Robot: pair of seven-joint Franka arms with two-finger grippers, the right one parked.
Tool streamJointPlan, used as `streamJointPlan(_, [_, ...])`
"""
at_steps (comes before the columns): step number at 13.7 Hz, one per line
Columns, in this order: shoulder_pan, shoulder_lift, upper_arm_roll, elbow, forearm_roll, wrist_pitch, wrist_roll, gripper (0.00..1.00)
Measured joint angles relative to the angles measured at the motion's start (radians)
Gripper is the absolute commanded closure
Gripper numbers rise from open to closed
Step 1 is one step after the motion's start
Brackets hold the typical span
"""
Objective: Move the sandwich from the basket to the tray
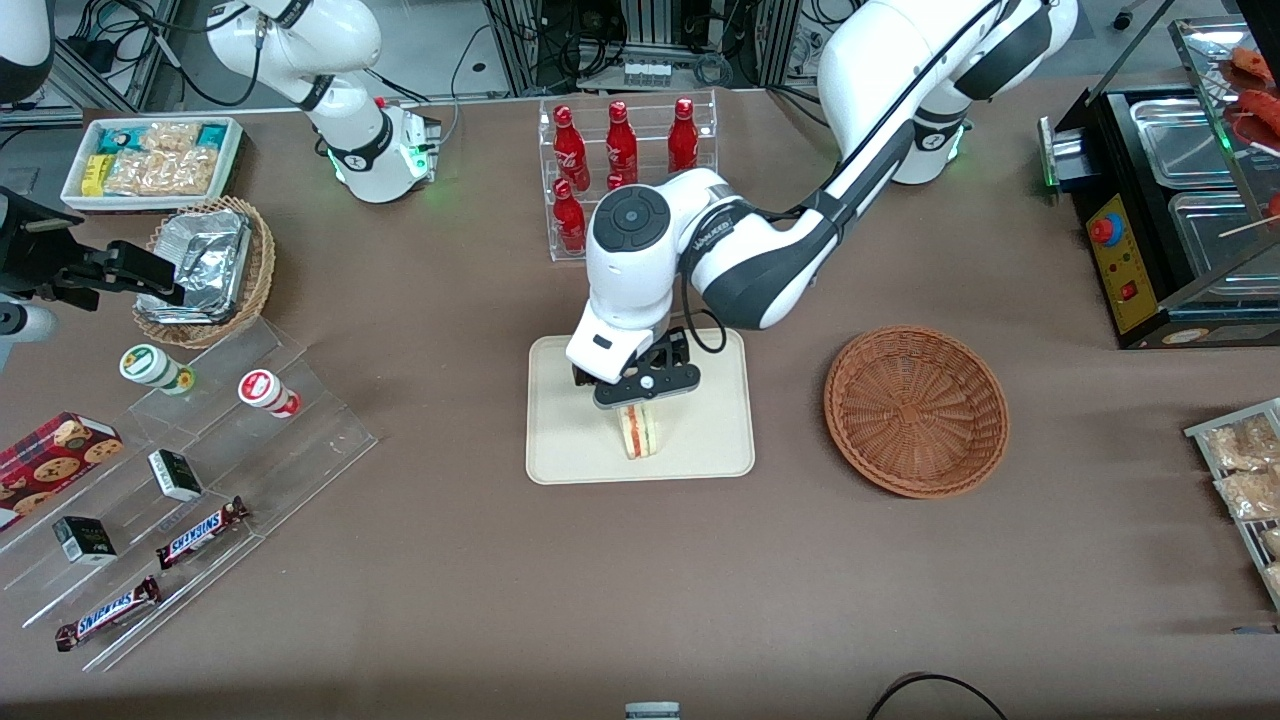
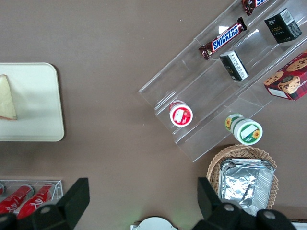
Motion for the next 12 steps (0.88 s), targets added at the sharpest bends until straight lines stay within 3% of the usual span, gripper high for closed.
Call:
streamJointPlan(5, [0.08,-0.025,0.004,-0.006,-0.01,-0.094,0.088,0.0])
streamJointPlan(8, [0.204,-0.114,0.003,-0.077,-0.111,-0.116,0.262,0.0])
streamJointPlan(12, [0.332,-0.262,0.002,-0.235,-0.175,-0.124,0.421,0.0])
